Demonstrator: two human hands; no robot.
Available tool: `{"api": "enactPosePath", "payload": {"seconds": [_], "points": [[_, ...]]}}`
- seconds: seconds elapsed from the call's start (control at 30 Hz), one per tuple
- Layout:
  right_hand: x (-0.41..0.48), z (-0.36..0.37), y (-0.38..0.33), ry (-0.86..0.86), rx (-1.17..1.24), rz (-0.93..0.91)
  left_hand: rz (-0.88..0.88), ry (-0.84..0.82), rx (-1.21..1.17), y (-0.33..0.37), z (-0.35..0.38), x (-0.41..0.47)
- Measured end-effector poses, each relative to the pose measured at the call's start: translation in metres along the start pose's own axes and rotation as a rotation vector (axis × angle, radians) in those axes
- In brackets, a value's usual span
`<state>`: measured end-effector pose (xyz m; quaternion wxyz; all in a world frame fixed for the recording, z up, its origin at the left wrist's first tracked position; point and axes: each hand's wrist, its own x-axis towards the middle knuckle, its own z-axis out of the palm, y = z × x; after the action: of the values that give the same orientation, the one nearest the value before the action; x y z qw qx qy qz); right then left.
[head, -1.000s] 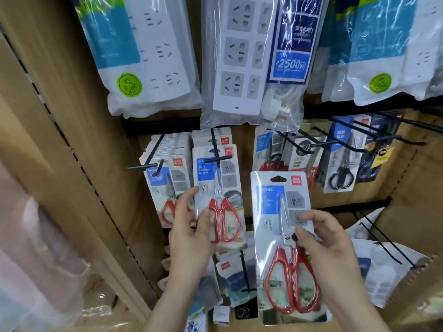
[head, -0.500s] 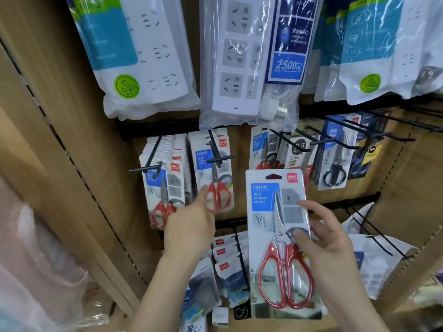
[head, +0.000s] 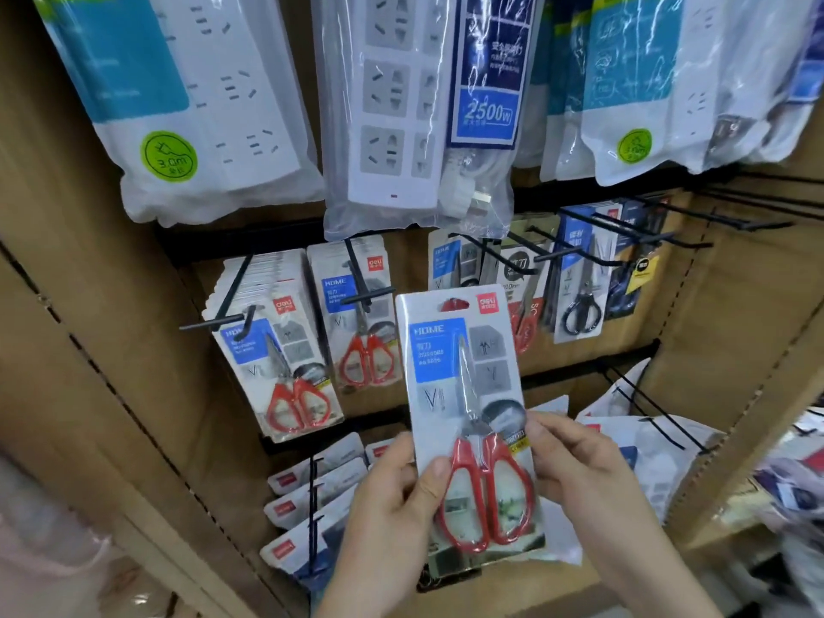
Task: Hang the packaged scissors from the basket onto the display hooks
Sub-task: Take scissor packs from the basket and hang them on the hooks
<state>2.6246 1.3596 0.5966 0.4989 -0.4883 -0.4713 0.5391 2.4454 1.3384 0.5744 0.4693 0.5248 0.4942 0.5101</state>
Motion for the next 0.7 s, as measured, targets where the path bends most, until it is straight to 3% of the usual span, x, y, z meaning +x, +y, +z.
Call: {"api": "enactPosePath", "payload": {"seconds": [0.23, 0.5, 0.7], "points": [[0.004, -0.026, -0.002, 0.104, 0.055, -0.074, 0.113, -0.084, 0.149, 0.014, 0.026, 0.017], [0.015, -0.039, -0.004, 0.154, 0.082, -0.111, 0.089, -0.05, 0.084, 0.028, 0.045, 0.035], [0.018, -0.049, 0.004, -0.043, 0.069, 0.058, 0.021, 0.056, 0.07, 0.02, 0.053, 0.058]]}}
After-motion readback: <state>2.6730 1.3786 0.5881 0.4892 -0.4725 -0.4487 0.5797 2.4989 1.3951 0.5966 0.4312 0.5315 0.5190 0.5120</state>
